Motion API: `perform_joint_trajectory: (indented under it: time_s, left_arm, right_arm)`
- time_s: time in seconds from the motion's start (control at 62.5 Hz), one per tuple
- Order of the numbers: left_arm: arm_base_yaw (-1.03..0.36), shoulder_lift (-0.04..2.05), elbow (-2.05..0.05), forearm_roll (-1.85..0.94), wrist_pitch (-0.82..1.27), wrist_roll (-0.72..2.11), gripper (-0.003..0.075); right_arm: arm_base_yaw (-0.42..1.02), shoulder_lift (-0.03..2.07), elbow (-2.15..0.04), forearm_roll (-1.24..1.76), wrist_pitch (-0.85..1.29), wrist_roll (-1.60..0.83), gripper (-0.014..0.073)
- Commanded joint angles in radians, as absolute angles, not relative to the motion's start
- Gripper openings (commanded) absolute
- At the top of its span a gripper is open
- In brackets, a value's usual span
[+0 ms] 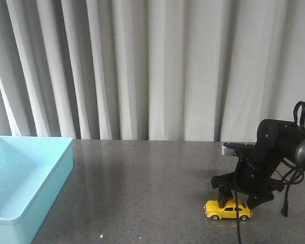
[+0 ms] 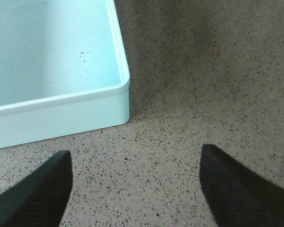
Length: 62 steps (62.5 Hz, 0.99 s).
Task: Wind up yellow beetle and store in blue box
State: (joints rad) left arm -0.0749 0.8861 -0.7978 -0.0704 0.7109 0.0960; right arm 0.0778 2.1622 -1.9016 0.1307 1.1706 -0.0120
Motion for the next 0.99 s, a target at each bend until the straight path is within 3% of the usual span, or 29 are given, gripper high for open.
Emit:
perform_joint_trajectory:
  time_s: [0.0, 0.672, 0.976]
  left_arm:
    - [-0.081, 0.882, -0.828, -0.084, 0.651, 0.093, 0.0536]
    - [-0.081, 0.882, -0.828, -0.084, 0.701, 0.093, 0.0536]
    - [-0.081, 0.882, -0.828, -0.08, 0.7, 0.093, 0.0536]
  right_arm:
    - [0.066, 2.129, -1.922, 0.134, 1.176, -0.015, 0.0561]
    - [-0.274, 2.129, -1.922, 0.174, 1.216, -0.268, 0.0561]
    - [-0.332, 2.096, -1.925, 0.327, 1.195, -0.381, 0.0561]
